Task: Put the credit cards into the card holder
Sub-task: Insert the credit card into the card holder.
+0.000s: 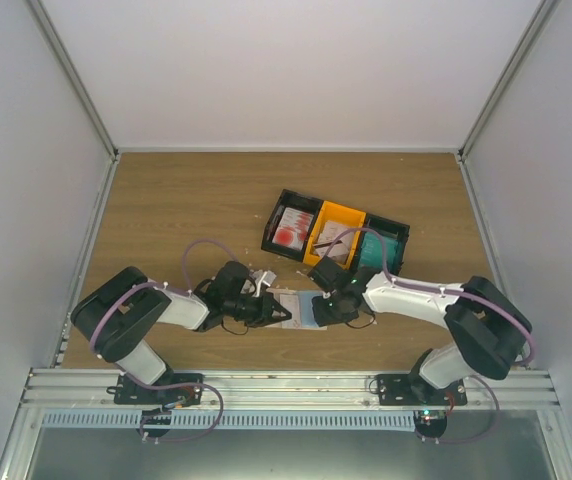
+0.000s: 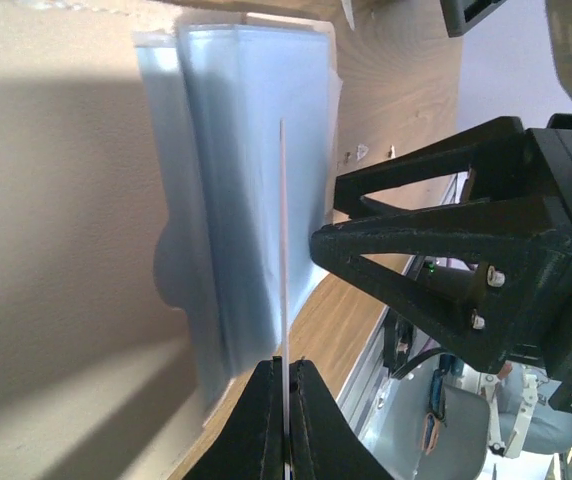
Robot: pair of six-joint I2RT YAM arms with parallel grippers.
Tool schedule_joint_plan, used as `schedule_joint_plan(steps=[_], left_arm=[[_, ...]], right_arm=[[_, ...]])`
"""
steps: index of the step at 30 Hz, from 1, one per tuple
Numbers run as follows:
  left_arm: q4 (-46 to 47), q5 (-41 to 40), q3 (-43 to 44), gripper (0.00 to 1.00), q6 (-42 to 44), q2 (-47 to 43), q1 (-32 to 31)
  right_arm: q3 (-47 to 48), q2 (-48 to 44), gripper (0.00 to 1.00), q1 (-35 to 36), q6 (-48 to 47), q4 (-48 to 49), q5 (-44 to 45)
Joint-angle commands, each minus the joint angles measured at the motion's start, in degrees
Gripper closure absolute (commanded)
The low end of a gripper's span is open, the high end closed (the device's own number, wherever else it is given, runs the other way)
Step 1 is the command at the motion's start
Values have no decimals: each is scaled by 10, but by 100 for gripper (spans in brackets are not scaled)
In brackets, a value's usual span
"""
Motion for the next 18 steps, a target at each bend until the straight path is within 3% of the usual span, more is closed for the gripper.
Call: schedule_joint_plan(steps=[1,8,18], left_arm=[[37,-8,3,100,-1,1,-4],[-13,-12,28,100,16,10,-2],[-64,-52,21,100,6,-30,-1]], right_arm=[[-35,7,66,5,25,13,-20],[-42,-6,75,-5,32,10,-17],[-49,-9,78,-16,30,17,-21]])
